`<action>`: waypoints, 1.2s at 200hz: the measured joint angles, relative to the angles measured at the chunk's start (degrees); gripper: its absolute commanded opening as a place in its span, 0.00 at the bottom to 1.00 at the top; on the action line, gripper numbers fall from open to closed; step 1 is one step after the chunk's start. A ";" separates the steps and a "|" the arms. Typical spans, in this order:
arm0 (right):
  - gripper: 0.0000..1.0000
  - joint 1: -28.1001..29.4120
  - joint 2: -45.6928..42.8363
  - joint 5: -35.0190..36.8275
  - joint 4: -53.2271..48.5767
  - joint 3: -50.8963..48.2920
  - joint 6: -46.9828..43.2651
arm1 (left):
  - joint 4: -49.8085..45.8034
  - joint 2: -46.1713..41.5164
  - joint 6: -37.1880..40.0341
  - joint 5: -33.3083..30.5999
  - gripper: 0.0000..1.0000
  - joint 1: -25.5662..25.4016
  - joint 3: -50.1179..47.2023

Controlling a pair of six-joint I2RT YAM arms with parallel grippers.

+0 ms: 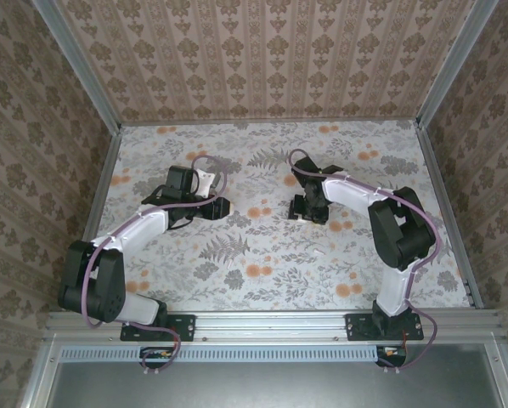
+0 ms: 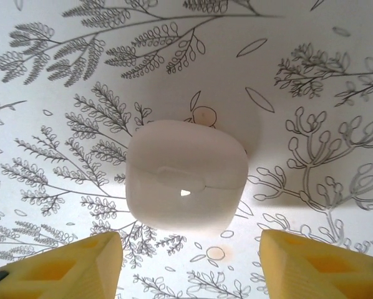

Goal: Insert wireless bluetooth earbuds into charging case

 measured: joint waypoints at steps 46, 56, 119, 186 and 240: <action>0.67 0.00 0.46 1.73 -2.49 3.74 -0.46 | 0.02 0.15 0.00 0.02 0.43 0.00 0.00; 0.67 0.00 1.03 1.90 -2.58 4.46 -0.46 | 0.02 0.15 0.02 0.02 0.43 0.00 0.00; 0.66 0.00 7.37 2.36 -2.58 6.86 -0.24 | 0.02 0.15 0.00 0.07 0.43 0.00 0.00; 0.41 0.02 9.01 2.95 -3.28 8.13 -0.13 | 2.84 0.09 0.00 1.05 0.43 0.00 -0.57; 0.38 0.17 3.54 1.22 -2.14 6.32 0.44 | 12.72 -5.51 -0.37 2.69 0.43 -1.92 -6.84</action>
